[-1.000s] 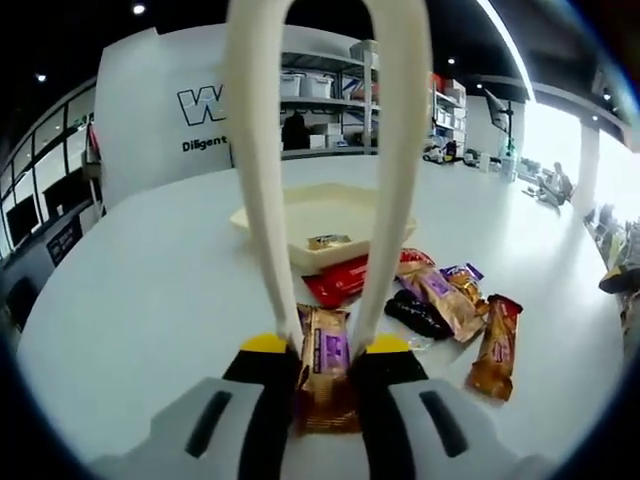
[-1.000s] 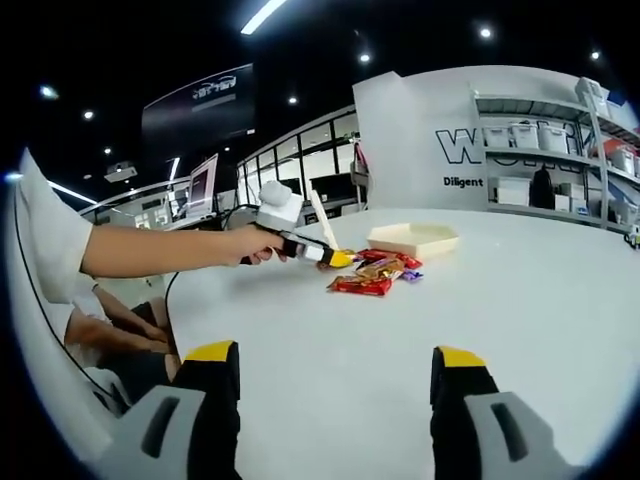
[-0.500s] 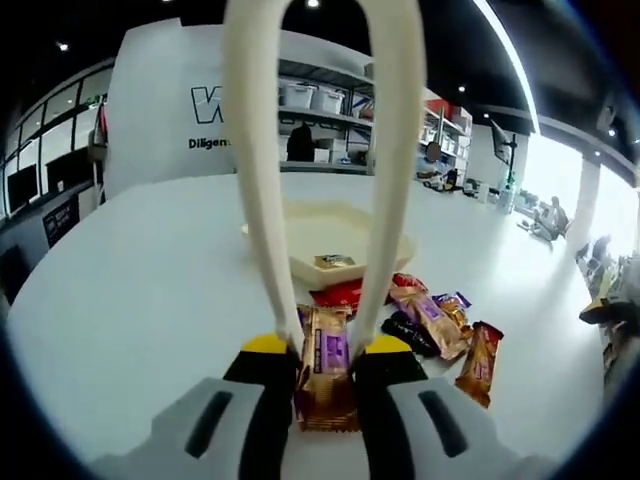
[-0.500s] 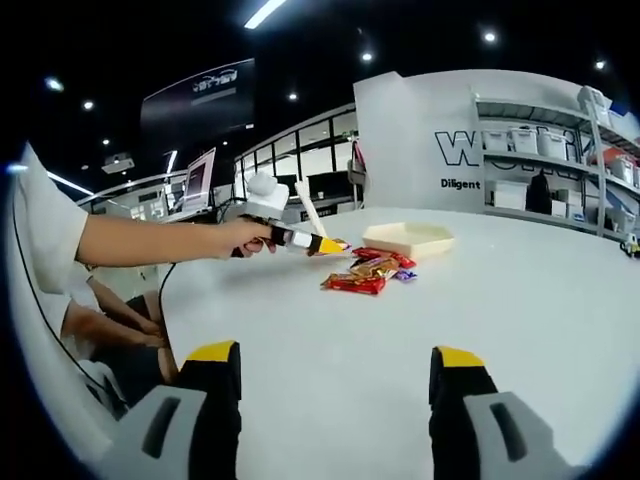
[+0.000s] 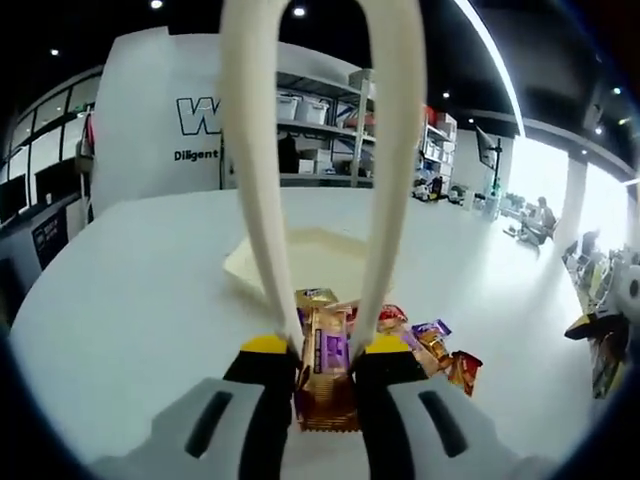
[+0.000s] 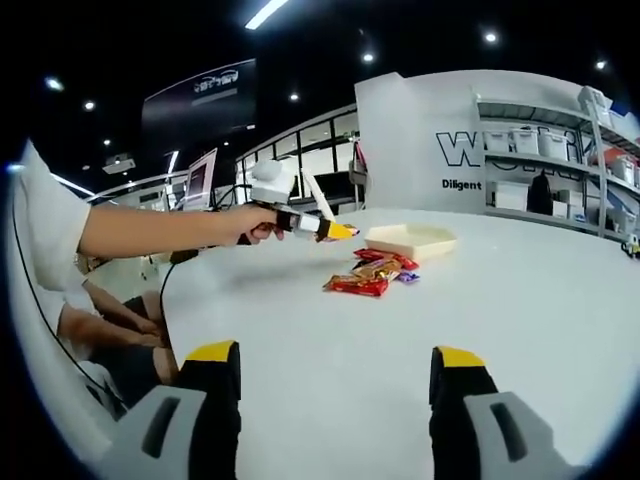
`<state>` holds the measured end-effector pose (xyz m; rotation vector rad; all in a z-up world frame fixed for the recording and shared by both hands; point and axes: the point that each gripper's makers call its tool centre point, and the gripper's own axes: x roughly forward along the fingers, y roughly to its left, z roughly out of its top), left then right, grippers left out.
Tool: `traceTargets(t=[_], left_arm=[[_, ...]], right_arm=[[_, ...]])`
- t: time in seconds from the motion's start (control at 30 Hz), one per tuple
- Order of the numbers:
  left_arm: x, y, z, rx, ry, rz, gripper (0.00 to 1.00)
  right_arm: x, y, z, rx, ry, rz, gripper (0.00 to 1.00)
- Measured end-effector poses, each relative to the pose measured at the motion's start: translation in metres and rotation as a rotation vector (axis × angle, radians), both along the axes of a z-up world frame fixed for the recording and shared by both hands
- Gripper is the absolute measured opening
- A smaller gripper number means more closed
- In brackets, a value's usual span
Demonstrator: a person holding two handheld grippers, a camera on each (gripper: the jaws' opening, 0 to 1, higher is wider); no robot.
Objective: Place the target food into the container with the food tongs after gripping and lifting it, then release it inside without dropping or visibly crushing the food.
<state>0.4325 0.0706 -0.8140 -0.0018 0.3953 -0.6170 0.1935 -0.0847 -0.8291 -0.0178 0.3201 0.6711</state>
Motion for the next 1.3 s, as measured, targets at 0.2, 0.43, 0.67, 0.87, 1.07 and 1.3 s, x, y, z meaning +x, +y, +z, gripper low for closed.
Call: traceTargets(t=[0.2,0.43,0.67,0.87,1.07,1.3], left_arm=[[0.014,-0.01,0.008,-0.009,0.0,-0.009,0.22],[0.033,-0.019,0.004,-0.011,0.018,-0.011,0.22],[0.05,-0.029,-0.002,0.007,0.033,-0.018,0.22],[0.065,-0.033,-0.013,0.01,0.056,-0.017,0.22],[0.073,-0.038,-0.015,0.024,0.051,-0.034,0.22],[0.092,-0.041,-0.023,0.067,0.051,-0.041,0.22]], right_arm=[[0.003,-0.007,0.0,-0.004,0.003,-0.01,0.74],[0.007,-0.012,0.001,-0.002,-0.001,-0.023,0.74],[0.014,-0.021,0.001,-0.002,0.0,-0.033,0.73],[0.023,-0.026,-0.002,-0.008,0.003,-0.041,0.72],[0.031,-0.025,-0.007,-0.006,0.011,-0.039,0.71],[0.038,-0.021,-0.011,-0.012,0.018,-0.029,0.7]])
